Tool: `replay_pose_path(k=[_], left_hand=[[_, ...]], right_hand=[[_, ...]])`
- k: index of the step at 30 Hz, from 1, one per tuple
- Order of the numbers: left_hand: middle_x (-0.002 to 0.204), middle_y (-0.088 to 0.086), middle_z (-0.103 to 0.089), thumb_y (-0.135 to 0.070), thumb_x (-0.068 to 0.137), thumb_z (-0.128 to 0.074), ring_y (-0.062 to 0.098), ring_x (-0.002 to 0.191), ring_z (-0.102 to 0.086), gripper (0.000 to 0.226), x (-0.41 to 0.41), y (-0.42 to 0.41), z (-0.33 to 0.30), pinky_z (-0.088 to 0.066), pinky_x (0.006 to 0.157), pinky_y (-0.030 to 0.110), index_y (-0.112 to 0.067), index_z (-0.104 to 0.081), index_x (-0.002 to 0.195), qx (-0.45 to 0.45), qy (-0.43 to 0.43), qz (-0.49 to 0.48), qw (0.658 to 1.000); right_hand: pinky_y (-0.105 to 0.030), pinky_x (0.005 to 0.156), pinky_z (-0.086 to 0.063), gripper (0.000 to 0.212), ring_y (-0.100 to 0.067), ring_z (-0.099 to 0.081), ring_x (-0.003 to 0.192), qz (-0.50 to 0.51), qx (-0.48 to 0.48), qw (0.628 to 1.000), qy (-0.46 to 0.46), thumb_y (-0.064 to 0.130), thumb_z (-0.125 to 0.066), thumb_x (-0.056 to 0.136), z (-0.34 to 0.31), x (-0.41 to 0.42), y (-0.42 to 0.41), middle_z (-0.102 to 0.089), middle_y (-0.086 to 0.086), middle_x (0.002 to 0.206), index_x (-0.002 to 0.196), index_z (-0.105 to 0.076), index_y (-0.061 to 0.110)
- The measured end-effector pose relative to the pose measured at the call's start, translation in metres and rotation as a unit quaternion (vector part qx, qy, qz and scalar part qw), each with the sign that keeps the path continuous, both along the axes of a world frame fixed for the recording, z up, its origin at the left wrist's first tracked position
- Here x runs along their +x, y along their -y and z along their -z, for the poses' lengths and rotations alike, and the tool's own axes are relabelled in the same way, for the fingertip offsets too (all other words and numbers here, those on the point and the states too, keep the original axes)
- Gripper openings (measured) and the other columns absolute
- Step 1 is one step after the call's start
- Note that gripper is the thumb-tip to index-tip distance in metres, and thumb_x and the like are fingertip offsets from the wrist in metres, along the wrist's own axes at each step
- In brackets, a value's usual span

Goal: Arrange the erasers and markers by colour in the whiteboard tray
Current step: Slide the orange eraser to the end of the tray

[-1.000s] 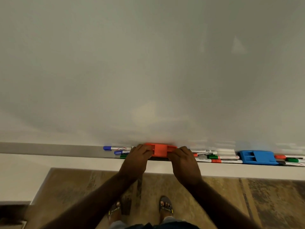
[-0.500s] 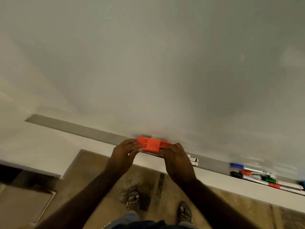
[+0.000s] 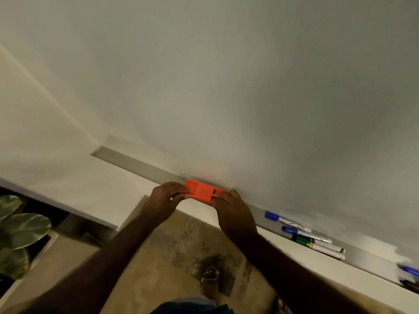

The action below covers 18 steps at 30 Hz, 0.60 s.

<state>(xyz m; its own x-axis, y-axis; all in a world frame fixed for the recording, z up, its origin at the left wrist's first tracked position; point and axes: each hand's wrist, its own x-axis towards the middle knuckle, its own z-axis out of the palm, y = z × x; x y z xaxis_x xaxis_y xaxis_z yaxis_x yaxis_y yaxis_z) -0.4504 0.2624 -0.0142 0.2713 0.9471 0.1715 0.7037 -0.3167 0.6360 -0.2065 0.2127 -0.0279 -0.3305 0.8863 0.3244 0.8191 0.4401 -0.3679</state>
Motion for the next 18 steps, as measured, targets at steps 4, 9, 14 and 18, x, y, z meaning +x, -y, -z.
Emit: replay_pose_path(k=[4, 9, 14, 18], left_hand=[[0.100, 0.004, -0.078, -0.012, 0.083, -0.083, 0.020, 0.092, -0.073, 0.014, -0.022, -0.021, 0.007, -0.054, 0.086, 0.030, -0.013, -0.082, 0.096, -0.014, -0.023, 0.026, 0.999], [0.103, 0.006, -0.079, -0.014, 0.084, -0.082, 0.023, 0.097, -0.073, 0.014, -0.034, -0.041, 0.022, -0.055, 0.090, 0.034, -0.014, -0.083, 0.098, -0.022, -0.041, 0.043, 0.998], [0.102, 0.001, -0.079, -0.017, 0.085, -0.081, 0.017, 0.096, -0.072, 0.013, -0.037, -0.053, 0.031, -0.051, 0.086, 0.023, -0.021, -0.083, 0.097, -0.025, -0.047, 0.048, 0.997], [0.103, 0.000, -0.079, -0.019, 0.084, -0.081, 0.017, 0.096, -0.073, 0.013, -0.041, -0.057, 0.039, -0.050, 0.086, 0.021, -0.023, -0.083, 0.097, -0.033, -0.061, 0.049, 0.996]], right_hand=[[-0.040, 0.084, -0.055, 0.028, -0.032, -0.063, 0.097, 0.012, -0.010, 1.000, -0.008, -0.005, -0.074, 0.077, 0.012, -0.024, -0.019, -0.072, -0.008, 0.103, 0.100, -0.075, 0.010], [-0.040, 0.081, -0.055, 0.021, -0.033, -0.062, 0.097, 0.024, -0.030, 0.999, 0.016, -0.002, -0.069, 0.082, 0.027, -0.038, -0.033, -0.072, -0.006, 0.103, 0.096, -0.075, 0.012], [-0.040, 0.078, -0.055, 0.023, -0.030, -0.058, 0.101, 0.035, -0.062, 0.997, 0.043, 0.001, -0.066, 0.081, 0.041, -0.045, -0.042, -0.071, -0.003, 0.107, 0.098, -0.073, 0.015], [-0.036, 0.079, -0.053, 0.024, -0.026, -0.056, 0.104, 0.035, -0.068, 0.996, 0.043, 0.004, -0.065, 0.083, 0.050, -0.048, -0.044, -0.071, -0.001, 0.111, 0.102, -0.073, 0.016]])
